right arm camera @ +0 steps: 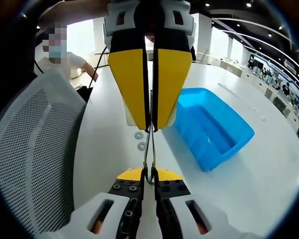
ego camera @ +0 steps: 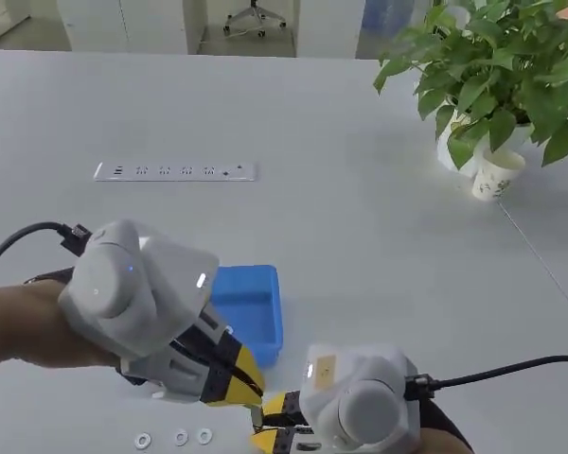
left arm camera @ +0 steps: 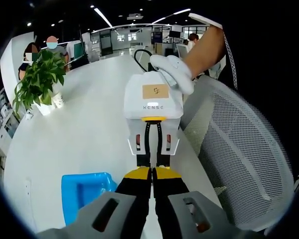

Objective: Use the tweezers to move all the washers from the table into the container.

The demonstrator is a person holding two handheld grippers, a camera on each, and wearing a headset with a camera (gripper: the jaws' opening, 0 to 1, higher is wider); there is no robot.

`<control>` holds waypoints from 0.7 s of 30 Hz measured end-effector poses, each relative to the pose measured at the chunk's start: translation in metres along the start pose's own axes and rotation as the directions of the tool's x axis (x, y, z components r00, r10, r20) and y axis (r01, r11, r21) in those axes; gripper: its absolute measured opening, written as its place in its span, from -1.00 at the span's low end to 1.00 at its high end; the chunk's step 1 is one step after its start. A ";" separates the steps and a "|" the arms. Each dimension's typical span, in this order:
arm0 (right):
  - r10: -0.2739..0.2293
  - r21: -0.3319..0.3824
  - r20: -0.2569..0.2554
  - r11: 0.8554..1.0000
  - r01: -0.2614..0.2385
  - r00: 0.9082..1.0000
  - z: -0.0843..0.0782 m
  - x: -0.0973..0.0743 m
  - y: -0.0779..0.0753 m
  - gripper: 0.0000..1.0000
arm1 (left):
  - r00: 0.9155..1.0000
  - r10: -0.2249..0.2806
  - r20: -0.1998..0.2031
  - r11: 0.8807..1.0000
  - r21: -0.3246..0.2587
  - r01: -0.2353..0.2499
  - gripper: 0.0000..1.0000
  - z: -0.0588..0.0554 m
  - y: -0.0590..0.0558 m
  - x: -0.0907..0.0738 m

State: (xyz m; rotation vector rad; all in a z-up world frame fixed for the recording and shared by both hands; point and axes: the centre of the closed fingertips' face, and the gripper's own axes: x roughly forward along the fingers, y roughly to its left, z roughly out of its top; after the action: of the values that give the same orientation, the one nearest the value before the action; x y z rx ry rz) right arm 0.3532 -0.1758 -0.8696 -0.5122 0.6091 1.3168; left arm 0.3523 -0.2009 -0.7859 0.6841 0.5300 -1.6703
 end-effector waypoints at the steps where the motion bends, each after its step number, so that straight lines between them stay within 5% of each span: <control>1: -0.001 -0.002 0.000 1.000 0.001 1.000 0.000 0.000 0.000 -0.83 | 1.000 0.000 0.000 1.000 -0.001 0.000 -0.92 0.000 0.000 0.000; 21: 0.020 -0.035 0.015 0.999 -0.020 1.000 0.024 -0.008 -0.003 -0.83 | 0.999 0.028 0.019 0.999 -0.016 -0.028 -0.92 0.009 0.003 -0.025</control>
State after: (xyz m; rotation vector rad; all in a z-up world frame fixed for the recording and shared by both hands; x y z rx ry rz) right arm 0.3582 -0.1665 -0.8465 -0.5248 0.5805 1.3512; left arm 0.3572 -0.1898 -0.7623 0.6605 0.5175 -1.6432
